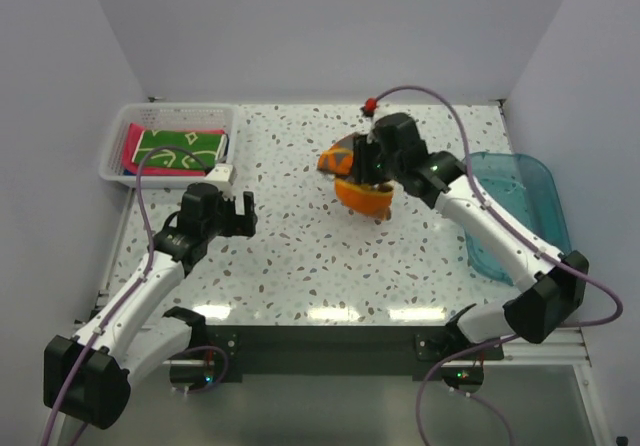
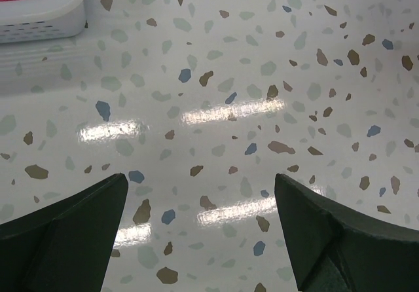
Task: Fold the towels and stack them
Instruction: Move the towel to the center of the board
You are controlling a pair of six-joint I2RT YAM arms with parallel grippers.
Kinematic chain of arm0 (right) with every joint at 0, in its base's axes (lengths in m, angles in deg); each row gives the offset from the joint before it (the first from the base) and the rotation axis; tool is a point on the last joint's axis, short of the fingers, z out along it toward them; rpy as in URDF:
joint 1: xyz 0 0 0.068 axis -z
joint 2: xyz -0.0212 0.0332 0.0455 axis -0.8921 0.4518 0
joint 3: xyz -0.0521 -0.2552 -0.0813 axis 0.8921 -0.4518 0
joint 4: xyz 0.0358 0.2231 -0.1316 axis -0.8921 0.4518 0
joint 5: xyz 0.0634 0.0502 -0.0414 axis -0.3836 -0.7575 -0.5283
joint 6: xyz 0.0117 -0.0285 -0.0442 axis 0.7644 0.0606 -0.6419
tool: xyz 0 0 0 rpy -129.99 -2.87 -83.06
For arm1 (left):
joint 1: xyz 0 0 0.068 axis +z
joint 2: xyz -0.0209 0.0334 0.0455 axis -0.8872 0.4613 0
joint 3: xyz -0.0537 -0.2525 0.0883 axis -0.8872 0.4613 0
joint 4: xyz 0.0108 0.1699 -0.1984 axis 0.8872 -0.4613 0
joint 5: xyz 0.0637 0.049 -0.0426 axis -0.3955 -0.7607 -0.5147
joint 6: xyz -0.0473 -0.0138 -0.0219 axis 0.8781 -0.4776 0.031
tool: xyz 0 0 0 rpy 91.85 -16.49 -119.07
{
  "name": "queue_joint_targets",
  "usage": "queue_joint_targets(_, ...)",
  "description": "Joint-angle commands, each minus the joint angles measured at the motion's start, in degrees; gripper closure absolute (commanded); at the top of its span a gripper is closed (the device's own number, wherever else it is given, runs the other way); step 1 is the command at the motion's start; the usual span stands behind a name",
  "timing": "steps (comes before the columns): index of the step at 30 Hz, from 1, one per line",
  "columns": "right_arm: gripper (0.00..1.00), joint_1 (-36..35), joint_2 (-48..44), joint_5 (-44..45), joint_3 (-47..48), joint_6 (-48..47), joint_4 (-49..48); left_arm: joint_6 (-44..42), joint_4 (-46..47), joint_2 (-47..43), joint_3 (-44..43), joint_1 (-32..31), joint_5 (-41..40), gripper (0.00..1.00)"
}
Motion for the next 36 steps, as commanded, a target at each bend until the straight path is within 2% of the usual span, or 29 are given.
queue_joint_targets(1,0.55,-8.5,-1.34,-7.45,-6.36,-1.23,3.86,1.27,2.2,-1.02,-0.71,0.07,-0.91,0.0)
queue_joint_targets(4,0.31,-13.96,-0.99,-8.68,-13.83,-1.4,3.16,1.45,2.11,-0.76,-0.71,0.07,-0.56,0.0)
queue_joint_targets(7,0.28,-14.85,-1.77,-7.73,-16.91,-1.93,2.81,1.71,2.11,-0.32,-0.71,0.07,0.14,0.0)
queue_joint_targets(11,0.3,-14.41,-2.57,-0.01,-18.85,-3.42,1.49,2.15,2.63,1.34,-0.53,0.07,1.98,0.0)
queue_joint_targets(17,0.38,-12.57,1.38,1.15,-21.75,-4.92,-2.37,6.36,2.81,5.73,-3.6,-1.24,8.32,0.01)
queue_joint_targets(22,0.44,-7.91,3.14,-3.58,-26.49,-3.69,-7.46,10.14,2.28,9.17,-7.29,-8.44,4.55,0.02)
queue_joint_targets(24,0.44,-5.98,3.23,-5.43,-28.17,-3.34,-9.22,13.3,1.41,10.84,-7.83,-10.82,-0.19,0.02)
queue_joint_targets(29,0.46,-5.09,4.63,-7.46,-30.46,-2.81,-13.54,17.88,4.47,16.27,-6.94,-12.49,-4.06,0.05)
queue_joint_targets(36,0.46,-5.09,7.53,-7.46,-31.16,-1.49,-16.35,18.24,6.5,24.46,-10.64,-16.36,-6.88,0.06)
